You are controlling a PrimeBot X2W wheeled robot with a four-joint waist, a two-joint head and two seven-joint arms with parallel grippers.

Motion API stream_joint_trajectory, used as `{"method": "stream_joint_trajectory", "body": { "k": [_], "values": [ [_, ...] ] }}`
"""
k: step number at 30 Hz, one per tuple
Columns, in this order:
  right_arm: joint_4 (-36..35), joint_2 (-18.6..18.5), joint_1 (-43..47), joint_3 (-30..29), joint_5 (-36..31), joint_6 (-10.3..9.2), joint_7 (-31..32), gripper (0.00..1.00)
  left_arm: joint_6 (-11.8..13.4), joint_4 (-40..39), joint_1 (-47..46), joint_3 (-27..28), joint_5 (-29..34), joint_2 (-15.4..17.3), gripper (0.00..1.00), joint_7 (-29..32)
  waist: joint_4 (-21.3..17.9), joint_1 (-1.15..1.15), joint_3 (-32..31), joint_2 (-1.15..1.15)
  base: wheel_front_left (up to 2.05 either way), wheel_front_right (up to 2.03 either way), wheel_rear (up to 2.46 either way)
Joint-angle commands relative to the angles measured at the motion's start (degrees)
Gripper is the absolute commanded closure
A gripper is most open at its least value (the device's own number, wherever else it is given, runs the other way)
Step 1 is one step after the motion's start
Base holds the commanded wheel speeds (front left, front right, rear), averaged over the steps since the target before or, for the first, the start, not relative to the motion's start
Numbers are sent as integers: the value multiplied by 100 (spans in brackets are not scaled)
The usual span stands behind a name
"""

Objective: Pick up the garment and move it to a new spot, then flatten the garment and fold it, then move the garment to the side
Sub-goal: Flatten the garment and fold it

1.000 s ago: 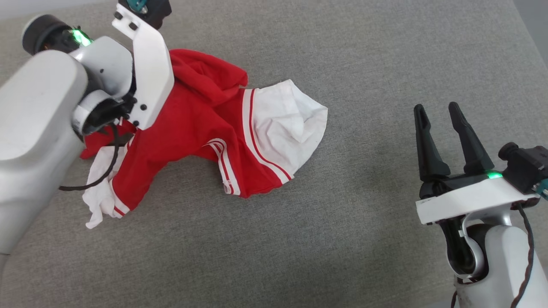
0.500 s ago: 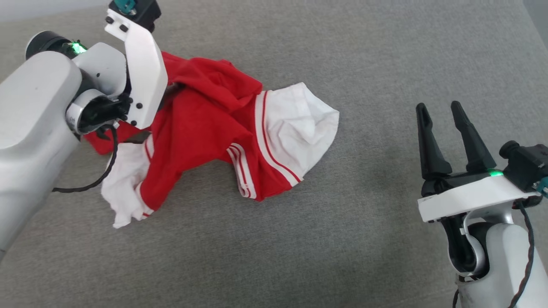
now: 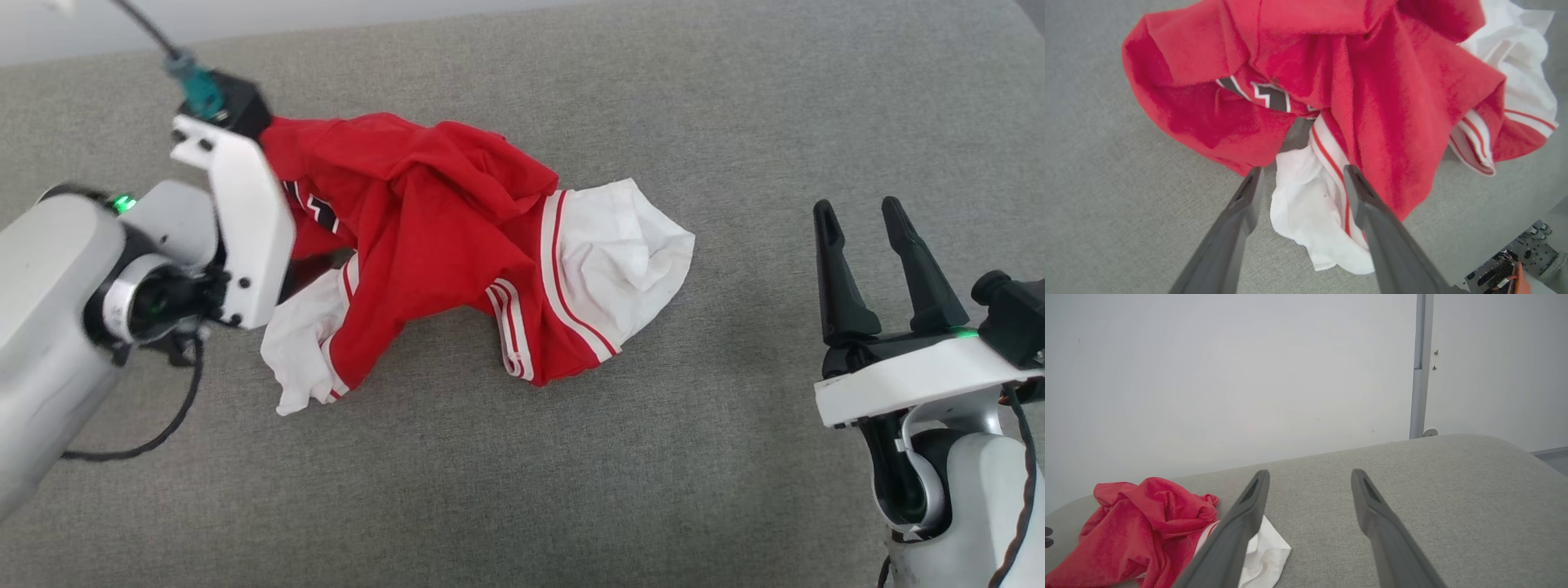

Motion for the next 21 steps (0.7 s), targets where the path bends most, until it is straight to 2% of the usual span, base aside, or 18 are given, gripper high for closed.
{"method": "stream_joint_trajectory", "body": {
  "k": [1, 2, 5, 11, 17, 20, 21],
  "values": [
    [-43, -1, 30, -2, -29, 0, 43, 0, 106, -86, 147, 59, -106, 30, 0, -29, 12, 0, 31, 0, 0, 0, 0],
    [-43, -1, 30, -2, -29, 0, 43, 0, 106, -86, 147, 59, -106, 30, 0, -29, 12, 0, 31, 0, 0, 0, 0],
    [-120, 0, -22, 7, -36, 0, 90, 0, 317, -39, 414, 109, -196, 139, 0, -100, -1, 0, 123, 0, 0, 0, 0],
    [-199, -1, -106, 39, -39, 0, 124, 0, 438, 266, 649, 77, -276, 67, 0, -171, -69, 0, 236, 0, 0, 0, 0],
    [-215, -1, -137, 67, -65, 0, 131, 0, 404, 1008, 836, -9, -174, -81, 0, -477, -128, 0, 312, 0, 0, 0, 0],
    [-209, 0, -143, 69, -81, 0, 140, 0, 279, 1416, 990, 50, -359, -276, 0, -607, -133, 0, 302, 0, 0, 0, 0],
    [-209, -1, -140, 61, -88, 0, 141, 0, 216, 1520, 1037, 62, -438, -349, 100, -609, -128, 0, 287, 0, 0, 0, 0]
  ]
}}
